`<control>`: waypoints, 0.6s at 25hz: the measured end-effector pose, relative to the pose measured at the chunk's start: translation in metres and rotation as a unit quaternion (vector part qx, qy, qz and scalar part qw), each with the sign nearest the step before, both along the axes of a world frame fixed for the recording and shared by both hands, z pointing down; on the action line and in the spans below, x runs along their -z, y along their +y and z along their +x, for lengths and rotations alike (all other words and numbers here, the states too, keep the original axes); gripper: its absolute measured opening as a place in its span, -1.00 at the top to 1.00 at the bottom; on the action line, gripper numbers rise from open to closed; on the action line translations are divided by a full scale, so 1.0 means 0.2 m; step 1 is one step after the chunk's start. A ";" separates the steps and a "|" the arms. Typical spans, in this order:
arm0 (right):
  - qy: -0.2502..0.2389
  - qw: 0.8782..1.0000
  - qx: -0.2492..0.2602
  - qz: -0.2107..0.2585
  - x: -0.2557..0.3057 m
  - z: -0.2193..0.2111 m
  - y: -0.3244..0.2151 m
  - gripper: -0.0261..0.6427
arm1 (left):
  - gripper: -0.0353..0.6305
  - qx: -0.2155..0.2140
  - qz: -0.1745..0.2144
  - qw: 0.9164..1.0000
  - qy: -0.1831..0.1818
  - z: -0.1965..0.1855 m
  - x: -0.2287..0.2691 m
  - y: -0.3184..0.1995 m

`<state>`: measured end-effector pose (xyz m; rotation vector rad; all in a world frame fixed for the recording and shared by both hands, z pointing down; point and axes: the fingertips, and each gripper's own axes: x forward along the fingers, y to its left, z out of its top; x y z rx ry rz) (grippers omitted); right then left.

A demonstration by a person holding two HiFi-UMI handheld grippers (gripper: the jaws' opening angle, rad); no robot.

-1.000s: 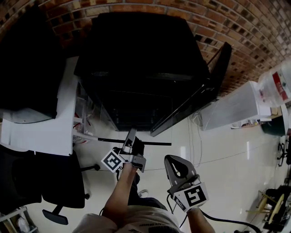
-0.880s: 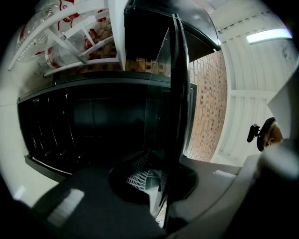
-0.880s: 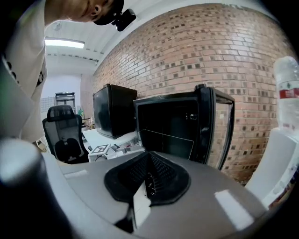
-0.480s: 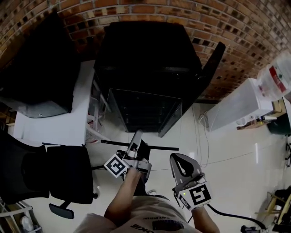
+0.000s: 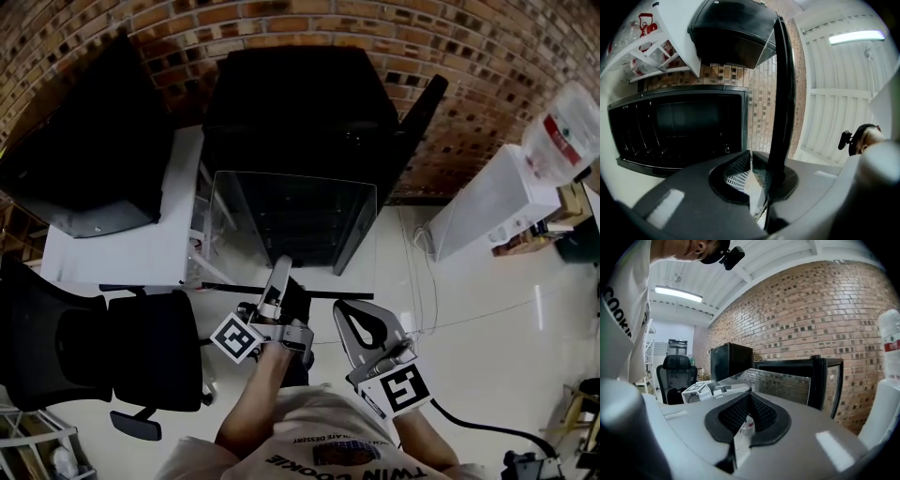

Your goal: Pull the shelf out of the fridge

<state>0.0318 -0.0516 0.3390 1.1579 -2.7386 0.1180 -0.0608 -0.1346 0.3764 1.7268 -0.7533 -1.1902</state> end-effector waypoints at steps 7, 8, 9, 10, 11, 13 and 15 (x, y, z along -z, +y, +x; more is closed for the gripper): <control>-0.007 1.000 0.018 0.018 0.06 -0.05 0.09 0.91 | 0.85 0.001 0.014 1.000 0.002 0.00 0.08 0.10; -0.007 1.000 0.017 0.022 0.06 -0.05 0.10 0.91 | 0.85 0.001 0.015 1.000 0.003 -0.01 0.09 0.11; -0.007 1.000 0.017 0.023 0.06 -0.05 0.11 0.91 | 0.85 0.000 0.015 1.000 0.004 0.00 0.09 0.12; -0.008 1.000 0.016 0.024 0.06 -0.04 0.12 0.91 | 0.85 -0.001 0.016 1.000 0.005 0.00 0.10 0.12; -0.008 1.000 0.015 0.024 0.06 -0.04 0.12 0.91 | 0.85 -0.002 0.016 1.000 0.006 0.00 0.10 0.13; -0.007 1.000 0.013 0.027 0.06 -0.03 0.13 0.91 | 0.85 -0.003 0.015 1.000 0.011 0.00 0.11 0.14; -0.008 1.000 0.013 0.026 0.07 -0.04 0.14 0.91 | 0.85 -0.004 0.014 1.000 0.013 0.00 0.11 0.14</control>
